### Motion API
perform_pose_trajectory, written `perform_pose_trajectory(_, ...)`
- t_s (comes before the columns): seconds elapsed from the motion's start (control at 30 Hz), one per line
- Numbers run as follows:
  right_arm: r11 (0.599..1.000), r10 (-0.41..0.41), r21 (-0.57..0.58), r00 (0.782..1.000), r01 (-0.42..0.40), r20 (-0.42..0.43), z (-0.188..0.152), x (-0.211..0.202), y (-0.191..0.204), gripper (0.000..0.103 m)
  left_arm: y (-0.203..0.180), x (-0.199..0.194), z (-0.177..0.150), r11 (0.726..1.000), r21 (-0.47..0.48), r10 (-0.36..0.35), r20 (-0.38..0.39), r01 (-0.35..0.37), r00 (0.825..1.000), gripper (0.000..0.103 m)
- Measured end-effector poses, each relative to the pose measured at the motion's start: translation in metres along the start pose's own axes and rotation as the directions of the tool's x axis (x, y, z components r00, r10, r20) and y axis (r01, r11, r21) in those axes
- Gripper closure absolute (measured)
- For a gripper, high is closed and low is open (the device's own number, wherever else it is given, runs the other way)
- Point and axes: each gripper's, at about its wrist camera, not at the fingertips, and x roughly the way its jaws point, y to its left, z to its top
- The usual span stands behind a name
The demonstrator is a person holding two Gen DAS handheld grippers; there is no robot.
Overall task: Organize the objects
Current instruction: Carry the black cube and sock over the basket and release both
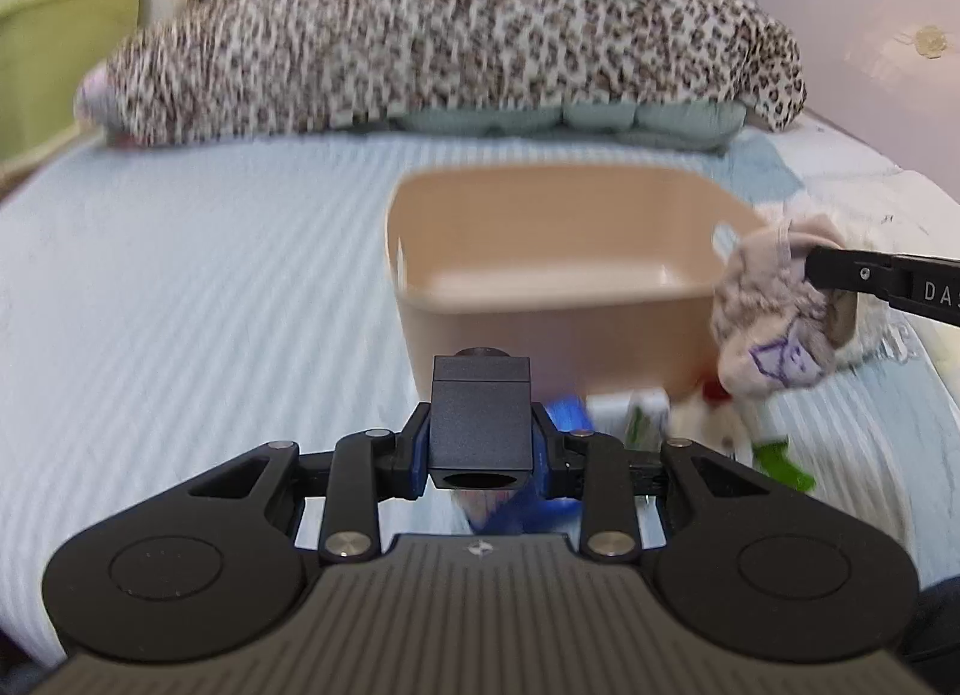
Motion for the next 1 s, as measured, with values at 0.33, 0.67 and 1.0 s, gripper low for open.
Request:
perform_pose_trajectory(0.33, 1.000, -0.007, 0.018, 0.998, 0.006, 0.068, 0.048, 0.016, -0.005, 0.098, -0.012, 0.032, 0.066, 0.994, 0.089, 0.062, 0.094, -0.071, 0.994, 0.069)
perform_pose_trajectory(0.67, 0.998, -0.046, 0.033, 0.998, 0.047, -0.051, 0.039, 0.079, -0.012, 0.098, -0.029, 0.110, 0.085, 0.985, 0.156, 0.069, 0.019, -0.071, 0.997, 0.069)
perform_pose_trajectory(1.0, 0.995, -0.095, -0.019, 0.984, 0.093, -0.151, 0.013, 0.091, -0.005, 0.056, -0.033, 0.135, 0.061, 0.972, 0.228, 0.068, -0.082, -0.048, 0.994, 0.035)
